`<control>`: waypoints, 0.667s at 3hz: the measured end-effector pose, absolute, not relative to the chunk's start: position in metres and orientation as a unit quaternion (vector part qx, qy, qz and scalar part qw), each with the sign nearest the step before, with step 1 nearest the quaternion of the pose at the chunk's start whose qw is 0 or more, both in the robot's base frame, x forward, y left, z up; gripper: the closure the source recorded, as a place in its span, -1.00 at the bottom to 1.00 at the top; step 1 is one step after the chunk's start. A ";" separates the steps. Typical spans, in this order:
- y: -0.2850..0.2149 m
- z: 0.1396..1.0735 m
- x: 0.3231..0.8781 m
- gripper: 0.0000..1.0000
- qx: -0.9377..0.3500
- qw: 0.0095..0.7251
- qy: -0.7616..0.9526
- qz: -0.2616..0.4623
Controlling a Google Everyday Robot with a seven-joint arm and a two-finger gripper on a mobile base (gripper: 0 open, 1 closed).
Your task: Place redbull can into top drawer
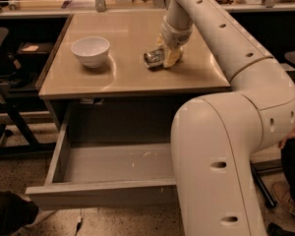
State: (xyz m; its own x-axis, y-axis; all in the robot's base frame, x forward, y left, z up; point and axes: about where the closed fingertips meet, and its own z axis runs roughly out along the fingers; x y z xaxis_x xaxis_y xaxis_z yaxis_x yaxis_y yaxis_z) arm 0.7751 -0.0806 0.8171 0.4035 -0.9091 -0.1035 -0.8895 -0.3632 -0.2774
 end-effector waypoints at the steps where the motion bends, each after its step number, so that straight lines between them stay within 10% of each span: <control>1: -0.081 0.817 0.775 1.00 -0.825 0.146 0.545 -0.034; 2: -0.083 0.833 0.768 1.00 -0.813 0.163 0.558 -0.034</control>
Offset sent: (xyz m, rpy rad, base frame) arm -0.0365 -0.0075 0.0419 0.0716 -0.0295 -0.0813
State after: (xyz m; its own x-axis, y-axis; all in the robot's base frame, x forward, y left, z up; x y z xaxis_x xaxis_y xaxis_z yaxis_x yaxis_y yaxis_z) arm 0.7676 -0.0825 0.8328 0.3759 -0.9180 -0.1265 -0.8960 -0.3253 -0.3022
